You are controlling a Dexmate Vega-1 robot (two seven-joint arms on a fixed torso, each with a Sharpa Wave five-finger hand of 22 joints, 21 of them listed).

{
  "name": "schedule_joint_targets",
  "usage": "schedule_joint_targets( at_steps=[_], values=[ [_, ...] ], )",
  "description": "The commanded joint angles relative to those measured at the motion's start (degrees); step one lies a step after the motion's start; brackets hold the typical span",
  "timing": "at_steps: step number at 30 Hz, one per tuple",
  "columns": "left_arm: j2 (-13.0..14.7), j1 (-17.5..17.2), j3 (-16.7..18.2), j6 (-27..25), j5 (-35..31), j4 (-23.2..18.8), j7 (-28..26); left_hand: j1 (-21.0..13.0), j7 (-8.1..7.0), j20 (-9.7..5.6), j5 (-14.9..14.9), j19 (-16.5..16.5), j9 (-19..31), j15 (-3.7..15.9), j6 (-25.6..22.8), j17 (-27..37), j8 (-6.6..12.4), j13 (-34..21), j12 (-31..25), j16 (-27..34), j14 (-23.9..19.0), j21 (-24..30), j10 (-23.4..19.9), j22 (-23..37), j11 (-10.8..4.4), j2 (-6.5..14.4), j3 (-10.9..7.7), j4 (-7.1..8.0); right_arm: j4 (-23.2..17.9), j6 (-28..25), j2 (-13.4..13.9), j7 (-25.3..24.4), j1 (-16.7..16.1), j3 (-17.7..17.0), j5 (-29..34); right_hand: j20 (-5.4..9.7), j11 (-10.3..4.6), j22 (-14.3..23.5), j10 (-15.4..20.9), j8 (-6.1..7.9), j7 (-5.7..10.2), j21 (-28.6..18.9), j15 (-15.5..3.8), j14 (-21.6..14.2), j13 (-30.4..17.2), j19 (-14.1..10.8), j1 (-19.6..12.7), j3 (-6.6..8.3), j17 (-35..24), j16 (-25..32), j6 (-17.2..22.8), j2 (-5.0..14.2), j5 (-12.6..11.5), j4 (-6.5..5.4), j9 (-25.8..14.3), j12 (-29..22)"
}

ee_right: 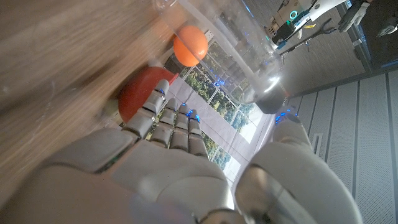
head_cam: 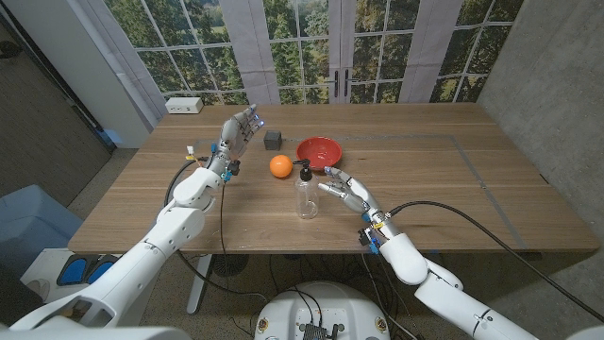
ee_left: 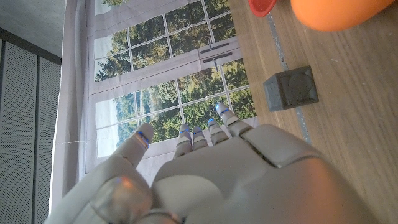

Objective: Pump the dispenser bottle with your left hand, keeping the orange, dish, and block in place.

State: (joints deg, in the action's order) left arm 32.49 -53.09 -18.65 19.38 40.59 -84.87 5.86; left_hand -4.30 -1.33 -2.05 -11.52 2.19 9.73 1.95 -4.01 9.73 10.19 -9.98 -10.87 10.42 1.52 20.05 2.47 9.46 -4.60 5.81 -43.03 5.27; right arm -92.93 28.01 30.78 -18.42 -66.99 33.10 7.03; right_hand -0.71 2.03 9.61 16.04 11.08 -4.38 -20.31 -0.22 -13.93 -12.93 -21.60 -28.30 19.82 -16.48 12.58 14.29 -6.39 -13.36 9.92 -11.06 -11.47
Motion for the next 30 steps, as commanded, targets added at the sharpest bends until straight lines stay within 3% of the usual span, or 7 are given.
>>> schedule_joint_targets(
  at_steps=[1, 5, 18, 25, 28, 30],
  values=[
    [0.6, -1.3, 0.3, -0.1, 0.0, -1.5, -0.7, 0.5, 0.03, -2.6, -0.6, 0.3, 0.2, 2.42, -0.5, 0.2, 0.36, -0.2, -0.3, 0.0, -0.2, -0.2, -0.4, 0.1, -0.41, 3.9, -0.2, 0.33, 1.7, 0.8, -1.2, -0.9, 0.8, 1.6, 1.3, 0.26, -0.16, 0.1, -0.2, 0.23, -0.12, 0.4, -0.07, 0.4, -0.1, -0.3, -0.9, 0.17, 0.0, -0.2, -0.4, -0.17, -0.3, 0.14, -0.2, 0.0],
    [0.9, -1.7, 0.5, -0.2, 0.1, -2.0, -0.8, 0.6, 0.05, -2.6, -0.6, 0.4, 0.2, 2.42, -0.5, 0.2, 0.35, -0.2, -0.2, 0.0, -0.2, -0.3, -0.4, 0.1, -0.39, 3.9, -0.21, 0.37, 1.3, 0.8, -1.2, -2.8, 0.8, 1.5, 4.1, 0.32, -0.16, 0.2, -0.4, 0.26, -0.1, 0.6, -0.16, 0.5, -0.1, -0.2, -1.1, 0.09, 0.1, -0.2, -0.5, -0.37, -0.3, 0.07, -0.2, 0.0],
    [1.4, -2.3, 0.8, 0.1, 0.0, -3.1, -0.9, 0.7, 0.03, -2.57, -0.6, 0.6, 0.2, 2.35, -0.6, 0.2, 0.34, -0.2, -0.2, 0.0, -0.2, -0.7, -0.4, 0.2, -0.37, 3.8, -0.28, 0.5, 2.0, 1.5, -0.8, -2.3, 2.9, 3.0, 7.2, 0.21, -1.17, 0.2, -2.5, -0.18, 1.05, 1.8, -0.93, 2.9, -0.2, 0.2, -1.7, -0.4, 0.5, -1.0, -2.6, -1.22, -0.5, -0.29, -0.3, 0.4],
    [1.7, -2.8, 0.9, 0.0, -0.1, -3.8, -1.1, 0.7, 0.11, -2.58, -0.6, 0.6, 0.2, 2.37, -0.7, 0.2, 0.35, -0.2, -0.2, 0.0, -0.3, -0.8, -0.5, 0.2, -0.31, 3.8, -0.33, 0.53, 1.0, -1.5, -1.0, -4.8, 3.4, 3.5, 12.3, 0.4, -1.27, 0.2, -2.9, -0.22, 1.04, 2.0, -0.99, 3.2, -0.3, 0.3, -2.0, -0.47, 0.6, -1.0, -3.1, -1.34, -0.6, -0.31, -0.3, 0.5],
    [1.9, -3.1, 1.1, 0.0, -0.1, -4.3, -1.5, 0.7, 0.13, -2.6, -0.6, 0.7, 0.2, 2.38, -0.7, 0.2, 0.34, -0.2, -0.2, 0.0, -0.3, -0.9, -0.5, 0.2, -0.38, 3.8, -0.34, 0.54, 2.5, 0.4, -1.2, -3.9, 4.4, 4.0, 10.3, -0.55, -1.44, 0.2, -3.1, -0.2, 1.14, 2.1, -0.91, 3.4, -0.3, 0.0, -2.4, -0.46, 0.7, -1.0, -3.4, -1.43, -0.7, -0.24, -0.3, 0.4],
    [2.1, -3.3, 1.2, 0.0, -0.1, -4.5, -1.4, 0.7, 0.09, -2.56, -0.6, 0.7, 0.2, 2.37, -0.8, 0.1, 0.35, -0.2, -0.2, 0.0, -0.3, -1.0, -0.5, 0.2, -0.37, 3.8, -0.36, 0.55, 1.8, -1.7, -1.3, -4.6, 4.3, 3.8, 11.5, -0.87, -1.56, 0.2, -3.2, -0.16, 1.15, 2.1, -1.04, 3.4, -0.3, -0.2, -2.7, -0.43, 0.7, -0.9, -3.5, -1.45, -0.8, -0.2, -0.3, 0.4]
  ],
)
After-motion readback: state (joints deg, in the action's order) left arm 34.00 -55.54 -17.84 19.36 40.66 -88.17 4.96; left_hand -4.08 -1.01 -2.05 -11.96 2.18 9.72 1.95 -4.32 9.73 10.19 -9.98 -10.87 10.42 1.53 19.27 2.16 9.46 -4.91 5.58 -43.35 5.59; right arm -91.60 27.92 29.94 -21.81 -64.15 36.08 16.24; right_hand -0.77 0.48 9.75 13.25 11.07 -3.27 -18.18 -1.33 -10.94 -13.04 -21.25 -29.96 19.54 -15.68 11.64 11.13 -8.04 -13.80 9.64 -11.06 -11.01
